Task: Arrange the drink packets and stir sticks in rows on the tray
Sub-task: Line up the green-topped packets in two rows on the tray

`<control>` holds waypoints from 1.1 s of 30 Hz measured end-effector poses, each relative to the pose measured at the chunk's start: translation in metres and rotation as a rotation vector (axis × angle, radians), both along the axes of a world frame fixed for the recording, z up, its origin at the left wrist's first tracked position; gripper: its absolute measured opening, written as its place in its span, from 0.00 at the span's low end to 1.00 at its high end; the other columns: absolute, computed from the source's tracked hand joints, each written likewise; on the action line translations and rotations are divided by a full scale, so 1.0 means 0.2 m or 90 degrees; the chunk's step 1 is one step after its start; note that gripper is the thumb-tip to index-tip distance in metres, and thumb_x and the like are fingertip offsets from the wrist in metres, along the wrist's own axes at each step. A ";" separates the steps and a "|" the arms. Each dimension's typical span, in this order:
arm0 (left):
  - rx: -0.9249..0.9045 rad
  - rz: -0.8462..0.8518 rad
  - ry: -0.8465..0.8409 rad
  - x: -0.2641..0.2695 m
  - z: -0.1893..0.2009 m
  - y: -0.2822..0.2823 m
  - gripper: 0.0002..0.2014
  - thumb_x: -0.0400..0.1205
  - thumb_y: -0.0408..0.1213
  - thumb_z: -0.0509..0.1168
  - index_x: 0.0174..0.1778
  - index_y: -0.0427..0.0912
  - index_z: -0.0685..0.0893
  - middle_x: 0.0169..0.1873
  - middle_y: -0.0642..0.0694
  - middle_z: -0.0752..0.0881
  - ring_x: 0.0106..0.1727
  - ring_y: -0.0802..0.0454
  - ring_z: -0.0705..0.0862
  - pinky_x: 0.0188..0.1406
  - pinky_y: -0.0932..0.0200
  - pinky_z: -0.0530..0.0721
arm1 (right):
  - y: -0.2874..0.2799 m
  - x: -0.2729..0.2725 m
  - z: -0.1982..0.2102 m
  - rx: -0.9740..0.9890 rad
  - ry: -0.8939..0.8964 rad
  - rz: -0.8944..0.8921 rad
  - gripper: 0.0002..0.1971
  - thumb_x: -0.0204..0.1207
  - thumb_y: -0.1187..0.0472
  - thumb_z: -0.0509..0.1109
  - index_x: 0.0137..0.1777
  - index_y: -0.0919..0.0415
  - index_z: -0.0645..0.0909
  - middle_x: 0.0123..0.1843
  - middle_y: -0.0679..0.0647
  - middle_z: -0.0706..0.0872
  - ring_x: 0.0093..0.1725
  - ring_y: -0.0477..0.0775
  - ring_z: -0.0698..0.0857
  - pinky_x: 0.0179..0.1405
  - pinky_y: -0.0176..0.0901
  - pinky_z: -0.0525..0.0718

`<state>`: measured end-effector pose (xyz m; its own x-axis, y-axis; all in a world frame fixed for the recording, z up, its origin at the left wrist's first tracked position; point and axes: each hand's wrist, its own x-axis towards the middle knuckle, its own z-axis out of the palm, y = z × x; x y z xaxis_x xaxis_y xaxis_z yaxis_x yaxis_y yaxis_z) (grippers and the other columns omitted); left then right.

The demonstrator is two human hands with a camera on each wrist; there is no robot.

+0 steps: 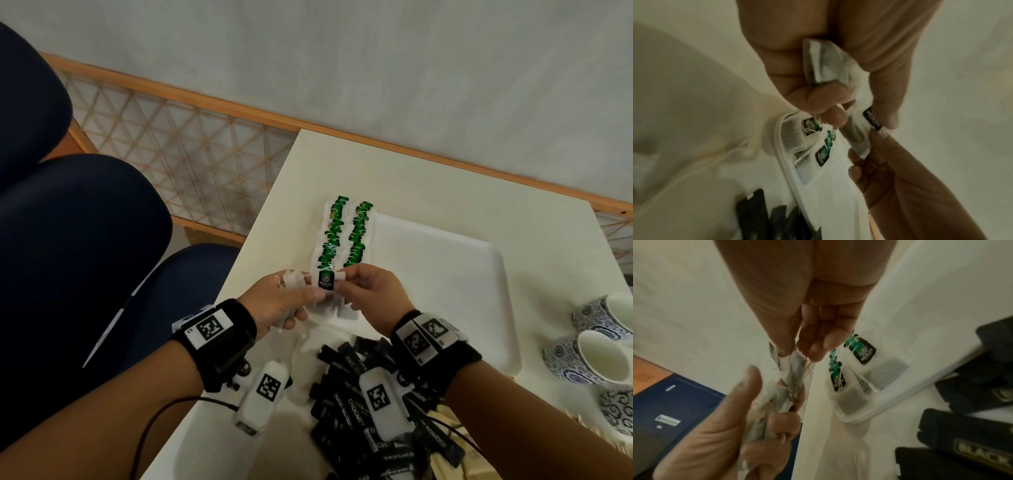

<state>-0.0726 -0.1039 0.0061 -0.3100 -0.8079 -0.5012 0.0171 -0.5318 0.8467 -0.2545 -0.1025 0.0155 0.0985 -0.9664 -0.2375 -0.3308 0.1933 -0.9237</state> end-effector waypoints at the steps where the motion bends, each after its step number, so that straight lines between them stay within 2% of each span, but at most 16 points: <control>1: -0.011 -0.009 -0.023 0.00 0.00 0.00 0.06 0.76 0.32 0.73 0.47 0.40 0.83 0.27 0.46 0.82 0.23 0.56 0.76 0.14 0.68 0.68 | 0.00 0.00 0.01 0.011 -0.014 0.000 0.07 0.76 0.67 0.72 0.40 0.54 0.84 0.26 0.40 0.86 0.26 0.35 0.81 0.30 0.28 0.77; 3: -0.023 -0.003 -0.066 -0.01 0.00 0.01 0.04 0.77 0.30 0.71 0.43 0.39 0.82 0.22 0.47 0.81 0.18 0.59 0.75 0.12 0.68 0.67 | 0.01 0.00 0.02 0.031 -0.028 0.024 0.06 0.74 0.67 0.74 0.42 0.54 0.84 0.29 0.41 0.87 0.28 0.37 0.82 0.33 0.32 0.81; 5: -0.049 -0.008 -0.116 -0.01 0.00 0.01 0.05 0.78 0.33 0.72 0.40 0.41 0.81 0.22 0.46 0.79 0.15 0.61 0.73 0.13 0.68 0.67 | 0.01 0.00 0.02 0.026 0.017 0.066 0.11 0.68 0.61 0.80 0.49 0.49 0.86 0.35 0.41 0.87 0.33 0.37 0.83 0.42 0.36 0.86; 6: -0.064 -0.020 -0.144 -0.01 0.00 0.00 0.07 0.77 0.35 0.73 0.37 0.42 0.81 0.22 0.46 0.78 0.16 0.61 0.73 0.14 0.68 0.68 | 0.01 -0.01 0.02 0.021 0.065 0.086 0.15 0.65 0.56 0.82 0.52 0.46 0.86 0.36 0.39 0.86 0.35 0.36 0.83 0.44 0.33 0.85; 8: -0.083 -0.056 -0.187 -0.01 -0.01 0.00 0.10 0.75 0.37 0.74 0.33 0.45 0.80 0.22 0.47 0.78 0.17 0.61 0.73 0.16 0.67 0.69 | 0.01 -0.02 0.02 0.020 0.144 0.112 0.17 0.63 0.49 0.83 0.52 0.44 0.86 0.32 0.37 0.84 0.33 0.34 0.81 0.39 0.27 0.80; 10: -0.084 -0.078 -0.207 -0.01 -0.02 0.01 0.09 0.76 0.37 0.73 0.34 0.45 0.80 0.24 0.46 0.79 0.17 0.61 0.73 0.16 0.67 0.70 | 0.01 -0.03 0.01 0.023 0.154 0.104 0.10 0.68 0.53 0.80 0.49 0.48 0.88 0.29 0.40 0.83 0.28 0.34 0.79 0.34 0.28 0.77; 12: -0.075 -0.061 -0.210 -0.01 -0.03 0.01 0.05 0.77 0.37 0.73 0.39 0.44 0.83 0.25 0.46 0.80 0.19 0.61 0.75 0.16 0.67 0.71 | 0.01 -0.04 -0.01 0.014 0.169 0.086 0.04 0.73 0.58 0.76 0.47 0.52 0.89 0.30 0.42 0.85 0.26 0.33 0.79 0.31 0.25 0.75; 15: -0.052 -0.004 -0.213 0.02 -0.04 -0.01 0.04 0.79 0.35 0.69 0.49 0.44 0.86 0.30 0.46 0.82 0.24 0.58 0.79 0.18 0.65 0.74 | 0.00 -0.08 -0.04 0.027 0.270 0.129 0.04 0.75 0.56 0.72 0.46 0.51 0.89 0.36 0.45 0.89 0.32 0.37 0.81 0.34 0.32 0.77; 18: -0.004 0.083 -0.176 0.06 -0.04 -0.04 0.05 0.80 0.30 0.66 0.47 0.43 0.84 0.37 0.44 0.83 0.28 0.53 0.79 0.19 0.63 0.74 | -0.02 -0.12 -0.07 0.059 0.368 0.177 0.08 0.76 0.54 0.71 0.52 0.50 0.87 0.36 0.41 0.85 0.36 0.41 0.81 0.36 0.33 0.77; 20: -0.004 0.110 -0.196 0.11 -0.05 -0.06 0.06 0.79 0.27 0.65 0.43 0.42 0.84 0.35 0.44 0.81 0.27 0.53 0.78 0.19 0.63 0.72 | -0.03 -0.14 -0.09 0.062 0.405 0.174 0.10 0.76 0.53 0.70 0.56 0.51 0.87 0.39 0.42 0.84 0.40 0.44 0.81 0.41 0.36 0.78; 22: -0.042 0.051 -0.266 0.15 -0.06 -0.05 0.04 0.78 0.29 0.66 0.41 0.42 0.84 0.30 0.46 0.80 0.26 0.55 0.76 0.18 0.64 0.72 | -0.05 -0.14 -0.11 0.060 0.422 0.165 0.11 0.77 0.52 0.70 0.57 0.51 0.86 0.42 0.43 0.84 0.45 0.46 0.81 0.46 0.38 0.78; 24: -0.091 -0.081 -0.370 0.17 -0.07 -0.01 0.01 0.76 0.33 0.70 0.41 0.41 0.85 0.32 0.49 0.82 0.30 0.55 0.78 0.22 0.67 0.75 | -0.06 -0.14 -0.11 0.057 0.432 0.167 0.10 0.77 0.51 0.69 0.56 0.49 0.86 0.42 0.42 0.83 0.45 0.46 0.81 0.46 0.38 0.77; 26: -0.134 -0.229 -0.470 0.17 -0.11 0.05 0.05 0.73 0.37 0.74 0.41 0.44 0.86 0.38 0.53 0.85 0.39 0.54 0.83 0.33 0.67 0.80 | -0.07 -0.14 -0.12 0.049 0.434 0.170 0.10 0.76 0.50 0.70 0.55 0.47 0.84 0.43 0.41 0.81 0.46 0.46 0.81 0.45 0.38 0.76; 29: -0.175 -0.412 -0.596 0.17 -0.13 0.14 0.13 0.67 0.47 0.77 0.45 0.52 0.84 0.45 0.56 0.83 0.47 0.55 0.83 0.47 0.60 0.84 | -0.07 -0.16 -0.12 0.003 0.430 0.151 0.11 0.73 0.46 0.72 0.55 0.41 0.81 0.44 0.39 0.79 0.43 0.43 0.80 0.41 0.38 0.76; 31: -0.189 -0.466 -0.622 0.18 -0.16 0.19 0.20 0.64 0.51 0.78 0.50 0.55 0.82 0.48 0.58 0.80 0.50 0.55 0.81 0.51 0.59 0.83 | -0.06 -0.16 -0.12 -0.035 0.421 0.123 0.12 0.72 0.45 0.72 0.54 0.39 0.80 0.44 0.40 0.77 0.42 0.39 0.78 0.39 0.36 0.75; 33: -0.193 -0.488 -0.632 0.20 -0.19 0.21 0.23 0.61 0.54 0.78 0.49 0.60 0.77 0.48 0.60 0.78 0.49 0.57 0.80 0.50 0.59 0.83 | -0.06 -0.16 -0.11 -0.057 0.403 0.110 0.10 0.72 0.46 0.73 0.53 0.39 0.80 0.44 0.39 0.76 0.41 0.40 0.79 0.40 0.36 0.76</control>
<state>-0.0336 -0.0616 -0.0318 -0.3453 -0.7123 -0.6111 -0.9080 0.0888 0.4095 -0.2865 -0.1139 -0.0064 0.1211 -0.9681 -0.2194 -0.8348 0.0202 -0.5502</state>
